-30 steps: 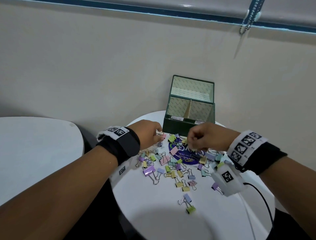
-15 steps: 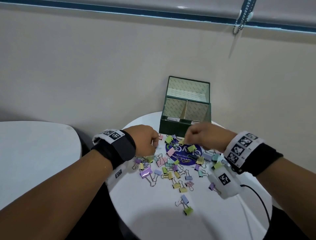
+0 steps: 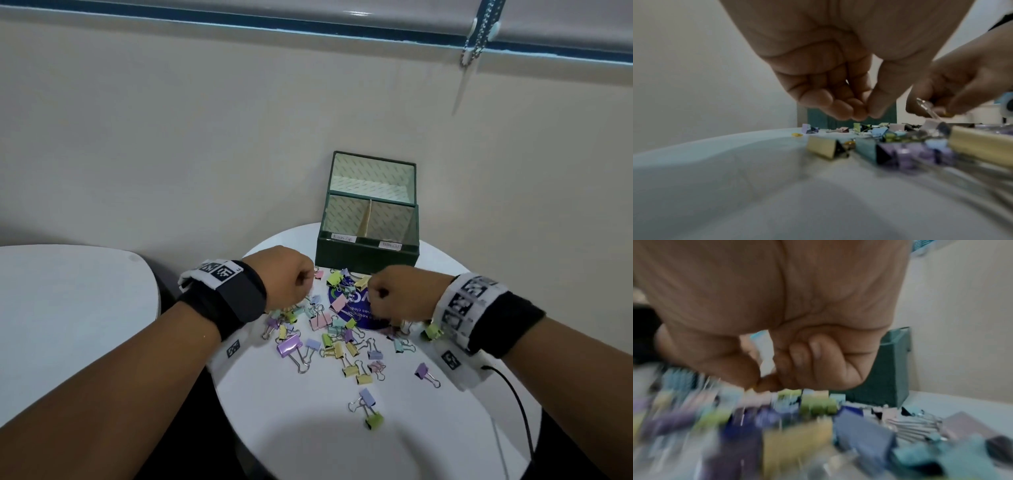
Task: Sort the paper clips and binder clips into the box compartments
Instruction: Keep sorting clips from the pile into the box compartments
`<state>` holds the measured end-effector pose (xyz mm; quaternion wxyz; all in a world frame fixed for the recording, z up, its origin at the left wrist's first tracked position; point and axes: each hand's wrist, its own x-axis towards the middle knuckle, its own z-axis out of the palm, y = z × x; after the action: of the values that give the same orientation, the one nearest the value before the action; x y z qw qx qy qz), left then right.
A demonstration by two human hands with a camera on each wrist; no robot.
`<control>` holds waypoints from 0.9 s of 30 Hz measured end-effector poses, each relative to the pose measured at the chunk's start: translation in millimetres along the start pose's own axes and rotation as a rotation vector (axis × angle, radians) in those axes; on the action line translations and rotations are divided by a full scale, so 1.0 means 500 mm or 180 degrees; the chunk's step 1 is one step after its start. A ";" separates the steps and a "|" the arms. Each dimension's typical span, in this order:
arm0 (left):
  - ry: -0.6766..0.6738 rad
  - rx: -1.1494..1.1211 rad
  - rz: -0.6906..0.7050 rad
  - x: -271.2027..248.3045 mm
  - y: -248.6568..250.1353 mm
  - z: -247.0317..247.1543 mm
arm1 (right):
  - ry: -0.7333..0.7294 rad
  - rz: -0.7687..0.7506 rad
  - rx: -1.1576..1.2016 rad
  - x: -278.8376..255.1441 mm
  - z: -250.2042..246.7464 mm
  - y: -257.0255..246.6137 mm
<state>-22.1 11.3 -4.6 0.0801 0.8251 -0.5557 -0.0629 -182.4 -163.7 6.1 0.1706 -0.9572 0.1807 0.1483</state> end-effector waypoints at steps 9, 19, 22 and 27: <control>-0.0496 0.0163 -0.0094 -0.006 0.009 0.006 | 0.0254 -0.0490 0.5327 -0.061 -0.054 0.090; -0.0444 -0.0123 0.0016 -0.011 0.020 0.013 | 0.0149 0.0713 -0.0437 -0.029 0.019 0.032; -0.0321 -0.0145 -0.0104 -0.007 0.014 0.010 | 0.0162 0.0757 -0.0505 -0.021 0.025 0.036; -0.0340 -0.0283 0.0142 -0.010 0.009 0.003 | 0.0349 0.0786 -0.0124 -0.017 0.016 0.046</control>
<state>-28.6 14.3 -5.1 0.0883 0.8036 -0.5741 -0.1296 -201.0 -178.0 -4.5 0.1222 -0.9375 0.3033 0.1191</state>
